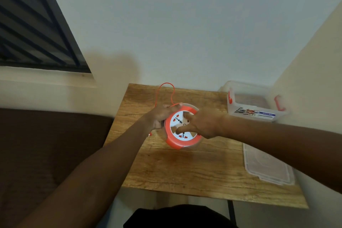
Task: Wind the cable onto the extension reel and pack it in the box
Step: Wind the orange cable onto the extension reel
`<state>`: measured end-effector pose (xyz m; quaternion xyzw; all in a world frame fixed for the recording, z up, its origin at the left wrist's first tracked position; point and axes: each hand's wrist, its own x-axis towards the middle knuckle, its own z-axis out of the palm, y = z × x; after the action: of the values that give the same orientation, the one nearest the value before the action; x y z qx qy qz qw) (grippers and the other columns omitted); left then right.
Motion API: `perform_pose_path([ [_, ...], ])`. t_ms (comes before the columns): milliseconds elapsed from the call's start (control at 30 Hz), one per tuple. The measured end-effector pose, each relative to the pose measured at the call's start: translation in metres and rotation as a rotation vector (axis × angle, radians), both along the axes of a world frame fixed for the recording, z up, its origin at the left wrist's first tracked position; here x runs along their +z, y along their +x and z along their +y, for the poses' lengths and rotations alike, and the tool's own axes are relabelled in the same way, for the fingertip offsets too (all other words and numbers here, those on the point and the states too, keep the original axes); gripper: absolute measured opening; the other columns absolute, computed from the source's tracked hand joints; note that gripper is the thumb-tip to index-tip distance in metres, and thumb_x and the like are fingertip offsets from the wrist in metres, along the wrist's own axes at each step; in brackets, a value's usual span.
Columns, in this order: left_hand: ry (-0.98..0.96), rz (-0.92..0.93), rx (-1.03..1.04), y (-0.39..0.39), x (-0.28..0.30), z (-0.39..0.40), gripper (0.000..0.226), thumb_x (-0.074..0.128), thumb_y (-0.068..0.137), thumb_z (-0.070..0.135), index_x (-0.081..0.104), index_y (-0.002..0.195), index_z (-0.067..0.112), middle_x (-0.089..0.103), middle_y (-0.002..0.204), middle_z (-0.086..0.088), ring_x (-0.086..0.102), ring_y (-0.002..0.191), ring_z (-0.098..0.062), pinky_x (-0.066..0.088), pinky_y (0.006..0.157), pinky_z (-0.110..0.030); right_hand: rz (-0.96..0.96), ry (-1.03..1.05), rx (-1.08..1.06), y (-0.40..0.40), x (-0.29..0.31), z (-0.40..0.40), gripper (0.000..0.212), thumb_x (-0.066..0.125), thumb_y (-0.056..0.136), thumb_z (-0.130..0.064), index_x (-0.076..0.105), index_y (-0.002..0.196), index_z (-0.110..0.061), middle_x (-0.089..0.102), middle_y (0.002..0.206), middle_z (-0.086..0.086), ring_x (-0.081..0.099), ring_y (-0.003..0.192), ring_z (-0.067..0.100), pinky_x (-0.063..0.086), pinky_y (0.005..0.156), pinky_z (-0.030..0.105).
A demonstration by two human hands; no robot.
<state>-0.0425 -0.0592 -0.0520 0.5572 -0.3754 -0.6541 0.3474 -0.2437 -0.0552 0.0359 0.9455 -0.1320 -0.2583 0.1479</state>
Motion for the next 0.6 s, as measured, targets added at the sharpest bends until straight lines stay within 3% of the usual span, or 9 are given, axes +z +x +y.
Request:
perform_pose_path([
  [67,-0.002,-0.005,-0.011,0.0,0.0,-0.001,0.038,0.077,0.088,0.047,0.076,0.109,0.014,0.082,0.096,-0.01,0.08,0.079,-0.026,0.065,0.067,-0.038,0.002,-0.01,0.006,0.004,0.002,-0.003,0.093,0.075,0.086,-0.022,0.013,0.152,-0.044,0.048,0.141,0.014,0.064,0.102,0.03,0.045,0.052,0.028],
  [167,0.008,0.009,-0.019,-0.001,0.002,-0.002,0.035,0.076,0.09,0.048,0.079,0.104,0.016,0.08,0.097,-0.012,0.079,0.079,-0.027,0.065,0.069,-0.039,0.007,-0.027,-0.007,0.014,0.004,-0.005,0.086,0.074,0.086,-0.026,0.021,0.152,-0.044,0.054,0.136,0.009,0.061,0.112,0.03,0.056,0.068,0.034],
  [233,0.022,0.038,-0.028,0.0,0.003,-0.004,0.036,0.074,0.091,0.05,0.08,0.103,0.016,0.08,0.097,-0.011,0.078,0.08,-0.026,0.065,0.072,-0.04,-0.004,-0.048,-0.011,0.02,0.004,-0.006,0.082,0.075,0.085,-0.026,0.029,0.15,-0.044,0.058,0.132,0.006,0.061,0.114,0.029,0.055,0.071,0.035],
  [400,-0.002,0.024,-0.044,0.002,0.007,-0.012,0.053,0.067,0.096,0.049,0.07,0.127,0.007,0.076,0.106,-0.016,0.075,0.089,-0.032,0.064,0.078,-0.043,-0.116,-0.119,0.057,0.022,-0.007,-0.016,0.072,0.077,0.081,-0.03,0.043,0.144,-0.041,0.068,0.12,0.0,0.067,0.104,0.024,0.051,0.062,0.033],
  [467,-0.04,0.026,0.028,-0.002,0.009,-0.013,0.051,0.068,0.097,0.045,0.07,0.125,0.003,0.075,0.105,-0.018,0.073,0.087,-0.033,0.063,0.077,-0.042,-0.229,-0.113,-0.048,0.02,-0.014,-0.021,0.063,0.069,0.083,-0.042,0.046,0.141,-0.041,0.071,0.114,-0.003,0.068,0.097,0.024,0.047,0.061,0.03],
  [533,-0.086,0.074,0.176,-0.009,0.007,-0.011,0.045,0.07,0.097,0.039,0.072,0.116,-0.002,0.072,0.099,-0.019,0.071,0.078,-0.031,0.061,0.069,-0.036,-0.393,-0.081,-0.27,0.016,-0.021,-0.025,0.063,0.06,0.081,-0.058,0.045,0.141,-0.043,0.071,0.109,-0.005,0.068,0.093,0.022,0.049,0.065,0.03],
  [600,-0.132,0.108,0.337,-0.018,0.003,-0.009,0.037,0.074,0.094,0.036,0.074,0.104,0.001,0.071,0.097,-0.021,0.069,0.079,-0.031,0.059,0.071,-0.037,-0.576,-0.045,-0.512,0.012,-0.035,-0.023,0.067,0.055,0.077,-0.067,0.046,0.139,-0.044,0.071,0.109,-0.007,0.067,0.095,0.021,0.054,0.071,0.033],
])
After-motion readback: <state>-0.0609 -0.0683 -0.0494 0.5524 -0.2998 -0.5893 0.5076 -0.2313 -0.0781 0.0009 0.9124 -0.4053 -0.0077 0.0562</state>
